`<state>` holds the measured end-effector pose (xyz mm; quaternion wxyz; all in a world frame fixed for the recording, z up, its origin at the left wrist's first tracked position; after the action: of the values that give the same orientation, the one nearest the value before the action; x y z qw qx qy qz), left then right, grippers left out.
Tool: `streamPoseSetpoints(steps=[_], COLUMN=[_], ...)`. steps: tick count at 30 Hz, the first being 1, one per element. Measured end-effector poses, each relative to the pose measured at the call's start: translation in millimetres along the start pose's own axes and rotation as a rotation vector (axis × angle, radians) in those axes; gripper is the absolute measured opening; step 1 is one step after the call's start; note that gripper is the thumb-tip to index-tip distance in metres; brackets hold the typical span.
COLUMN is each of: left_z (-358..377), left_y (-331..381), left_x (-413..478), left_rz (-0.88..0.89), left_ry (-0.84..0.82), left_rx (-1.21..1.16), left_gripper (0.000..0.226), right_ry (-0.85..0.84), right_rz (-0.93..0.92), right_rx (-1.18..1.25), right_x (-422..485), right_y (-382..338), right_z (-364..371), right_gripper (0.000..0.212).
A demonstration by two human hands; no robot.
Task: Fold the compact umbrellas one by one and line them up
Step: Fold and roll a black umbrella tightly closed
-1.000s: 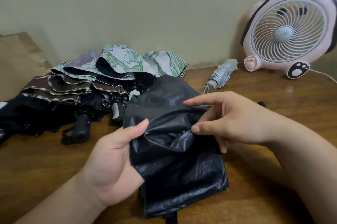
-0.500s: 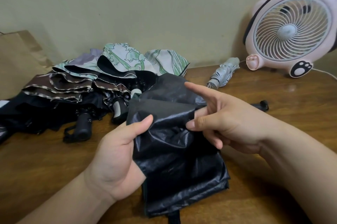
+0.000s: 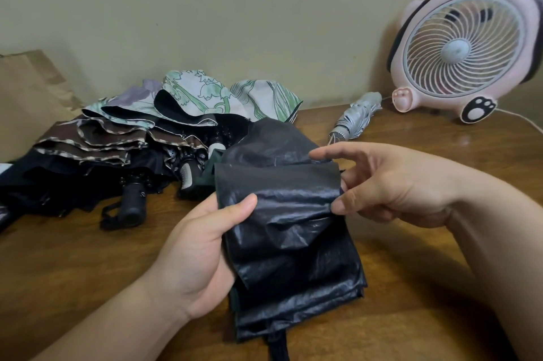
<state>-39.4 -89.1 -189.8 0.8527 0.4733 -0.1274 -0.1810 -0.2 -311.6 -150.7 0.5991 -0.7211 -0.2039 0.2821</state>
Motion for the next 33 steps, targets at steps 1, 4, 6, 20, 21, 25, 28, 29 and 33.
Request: streamPoseSetpoints(steps=[1,4,6,20,21,25,28,29,33], left_z=[1,2,2,11,11,9,8,8,6], left_y=[0,-1,-1,1,1,2,-1,-2,-5], left_x=[0,-1,-2,-1,-2,-2,-5,-6,-9], left_rz=[0.0,-0.018,-0.035,-0.002,0.003,-0.001,-0.059,-0.067,-0.053], left_ry=[-0.001,-0.008,-0.02,-0.015,-0.01,-0.062,-0.235,-0.268,-0.233], left_rx=[-0.001,-0.009,-0.012,0.0,0.001,-0.016,-0.006,0.042,0.263], left_gripper=[0.041,0.034,0.034,0.033,0.036,0.041,0.051,0.054,0.054], right_ry=[0.01,-0.023,-0.083,0.096,0.097,-0.009,-0.166,-0.19,-0.136], right_rz=[0.006,-0.002,-0.048,-0.223,-0.233,-0.209,-0.177,-0.183,-0.247], right_rx=[-0.01,-0.001,0.028,-0.124,-0.115,-0.129,-0.169,-0.185,-0.076], right_x=[0,2,3,-1,0,-1,-1,0,3], right_y=[0,-1,-3,-10,-9,-5,-1,0,1], right_z=[-1,3,10,-2,-2,-1,1,2,-2], right_gripper=[0.081,0.09,0.098,0.076,0.073,0.088,0.104,0.107,0.115])
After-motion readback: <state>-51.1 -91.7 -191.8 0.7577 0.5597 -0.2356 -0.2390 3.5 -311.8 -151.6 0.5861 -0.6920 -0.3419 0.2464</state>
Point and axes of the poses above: each hand's wrist, its own x-axis towards the middle knuckle, its own z-axis out of the palm, y = z × x, the point moved 3 cm from there along x, towards the middle knuckle, and after that the axes turned 10 degrees about -y, right-handed, at the moved point
